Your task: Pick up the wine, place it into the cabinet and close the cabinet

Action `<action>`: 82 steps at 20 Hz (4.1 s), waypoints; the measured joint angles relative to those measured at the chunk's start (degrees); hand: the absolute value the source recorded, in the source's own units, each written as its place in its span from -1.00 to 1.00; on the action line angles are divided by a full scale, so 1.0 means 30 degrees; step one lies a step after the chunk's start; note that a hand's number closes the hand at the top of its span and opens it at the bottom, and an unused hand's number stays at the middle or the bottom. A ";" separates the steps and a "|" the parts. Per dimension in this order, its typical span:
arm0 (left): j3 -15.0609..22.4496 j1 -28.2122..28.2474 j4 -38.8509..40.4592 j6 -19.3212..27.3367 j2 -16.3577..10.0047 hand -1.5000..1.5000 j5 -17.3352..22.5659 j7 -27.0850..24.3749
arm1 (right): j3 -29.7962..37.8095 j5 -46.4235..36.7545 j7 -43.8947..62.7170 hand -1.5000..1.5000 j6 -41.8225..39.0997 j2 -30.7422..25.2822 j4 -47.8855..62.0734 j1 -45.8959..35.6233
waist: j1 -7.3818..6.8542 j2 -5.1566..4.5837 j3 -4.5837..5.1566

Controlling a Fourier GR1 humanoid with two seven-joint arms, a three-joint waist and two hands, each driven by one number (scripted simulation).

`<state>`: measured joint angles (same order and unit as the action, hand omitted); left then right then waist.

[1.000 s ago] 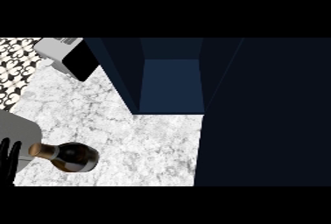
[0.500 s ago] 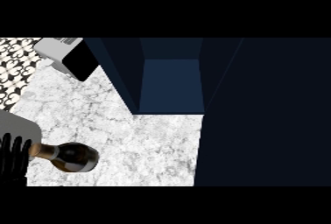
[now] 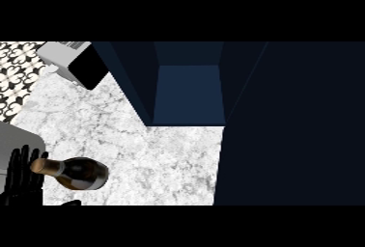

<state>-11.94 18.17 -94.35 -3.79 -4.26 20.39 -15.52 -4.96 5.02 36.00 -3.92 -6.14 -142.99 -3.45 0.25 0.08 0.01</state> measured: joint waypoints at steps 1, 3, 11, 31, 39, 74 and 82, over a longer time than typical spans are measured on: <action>-0.0197 -0.0209 0.0480 -0.0226 -0.0113 -1.00 0.0130 -0.0188 | -0.0315 -0.0050 0.0162 -1.00 0.0163 0.0115 -0.0016 -0.0166 | -0.0001 0.0002 0.0000; -0.0047 -0.0140 0.0500 -0.0307 0.0077 -1.00 0.0020 -0.0271 | -0.0293 -0.0074 0.0411 -1.00 0.0241 0.0127 -0.0014 -0.0419 | -0.0030 0.0003 0.0003; -0.0391 -0.0916 0.2923 -0.1033 0.0084 -1.00 -0.0308 -0.1759 | -0.0625 -0.0137 0.0353 -1.00 0.0199 0.0333 -0.0116 0.0022 | 0.0001 0.0007 0.0002; -0.0692 -0.3220 0.8224 -0.2009 0.0153 -1.00 -0.0875 -0.4304 | -0.0770 -0.0288 0.0184 -1.00 -0.0132 0.0527 0.0007 -0.0117 | -0.0022 -0.0003 0.0000; -0.0938 -0.4447 1.0143 -0.2855 0.0164 1.00 -0.0342 -0.5248 | -0.0694 -0.0445 0.0513 -1.00 0.0176 0.0634 0.0081 -0.0748 | -0.0023 -0.0005 -0.0004; 0.1520 -0.5787 0.5023 -0.3621 -0.1335 1.00 -0.2550 -0.4961 | -0.0194 -0.0284 0.0572 -1.00 -0.0374 0.0901 0.0144 -0.0392 | -0.0113 0.0044 -0.0014; 0.3590 -0.5317 -0.0662 -0.1995 -0.0179 1.00 -0.2463 0.0066 | 0.0086 -0.0276 0.0377 -1.00 -0.0533 0.0917 0.0256 -0.0370 | -0.0090 0.0035 -0.0020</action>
<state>-1.17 2.22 -96.33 -9.78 -4.79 13.00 -15.32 -4.70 4.19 37.13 -5.52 -3.39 -142.22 -4.56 -0.02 0.18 -0.05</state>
